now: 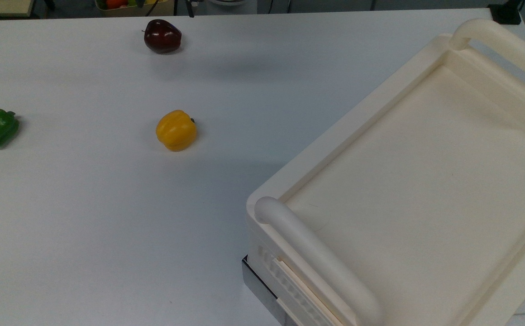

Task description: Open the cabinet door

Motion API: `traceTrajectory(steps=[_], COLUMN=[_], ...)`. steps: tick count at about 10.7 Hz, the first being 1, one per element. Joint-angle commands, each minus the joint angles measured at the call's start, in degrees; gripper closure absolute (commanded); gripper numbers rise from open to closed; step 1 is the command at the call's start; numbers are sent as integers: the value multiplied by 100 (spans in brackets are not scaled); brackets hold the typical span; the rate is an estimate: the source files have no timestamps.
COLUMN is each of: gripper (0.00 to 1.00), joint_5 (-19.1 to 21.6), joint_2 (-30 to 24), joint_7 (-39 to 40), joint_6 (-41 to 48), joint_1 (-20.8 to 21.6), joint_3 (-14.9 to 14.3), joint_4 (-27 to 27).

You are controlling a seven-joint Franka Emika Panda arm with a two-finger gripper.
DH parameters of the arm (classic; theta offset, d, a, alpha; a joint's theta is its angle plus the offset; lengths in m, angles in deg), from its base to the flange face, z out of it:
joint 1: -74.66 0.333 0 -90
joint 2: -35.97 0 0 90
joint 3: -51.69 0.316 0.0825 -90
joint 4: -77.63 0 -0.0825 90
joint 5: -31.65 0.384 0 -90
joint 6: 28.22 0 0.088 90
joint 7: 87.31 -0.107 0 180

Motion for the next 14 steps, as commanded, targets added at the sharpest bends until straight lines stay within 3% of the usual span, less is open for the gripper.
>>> traceTrajectory(steps=[1,10,14], gripper=[0,0,0], joint_5=[31,31,-65], joint_2=[-221,-221,-160], joint_7=[310,462,567], joint_6=[-211,-184,-324], joint_1=[-135,-242,161], joint_3=[21,30,-153], joint_4=[239,134,151])
